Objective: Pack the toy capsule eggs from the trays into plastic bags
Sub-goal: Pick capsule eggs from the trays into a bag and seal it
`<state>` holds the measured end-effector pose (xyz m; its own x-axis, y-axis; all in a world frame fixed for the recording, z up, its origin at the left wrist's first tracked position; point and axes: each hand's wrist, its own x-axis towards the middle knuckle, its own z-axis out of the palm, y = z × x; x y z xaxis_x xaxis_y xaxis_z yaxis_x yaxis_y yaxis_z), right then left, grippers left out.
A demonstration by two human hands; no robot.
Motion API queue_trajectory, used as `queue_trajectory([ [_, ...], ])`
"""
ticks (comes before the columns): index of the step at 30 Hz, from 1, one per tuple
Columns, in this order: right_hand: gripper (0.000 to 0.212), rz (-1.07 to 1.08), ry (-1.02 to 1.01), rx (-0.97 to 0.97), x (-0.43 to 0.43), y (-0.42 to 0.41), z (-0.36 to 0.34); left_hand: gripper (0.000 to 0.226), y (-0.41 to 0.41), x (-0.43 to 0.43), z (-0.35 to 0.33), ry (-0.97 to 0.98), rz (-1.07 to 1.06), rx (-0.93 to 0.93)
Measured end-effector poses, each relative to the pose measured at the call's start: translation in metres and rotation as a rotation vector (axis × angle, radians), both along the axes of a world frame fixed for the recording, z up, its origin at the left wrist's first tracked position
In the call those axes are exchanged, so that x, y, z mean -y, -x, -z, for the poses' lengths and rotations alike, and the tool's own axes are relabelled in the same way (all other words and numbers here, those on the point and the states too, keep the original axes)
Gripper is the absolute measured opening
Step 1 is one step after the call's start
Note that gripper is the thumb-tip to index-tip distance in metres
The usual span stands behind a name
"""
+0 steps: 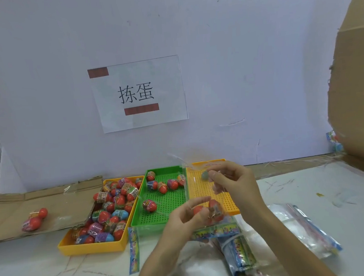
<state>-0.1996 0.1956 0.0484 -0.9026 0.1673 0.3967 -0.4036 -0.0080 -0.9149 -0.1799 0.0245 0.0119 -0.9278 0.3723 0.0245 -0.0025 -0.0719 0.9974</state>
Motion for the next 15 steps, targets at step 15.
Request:
queue_trajectory([
  [15,0.053,0.225,-1.295,0.397,-0.036,0.1,0.008,0.012,0.011,0.005,0.005,-0.249,-0.451,-0.026],
])
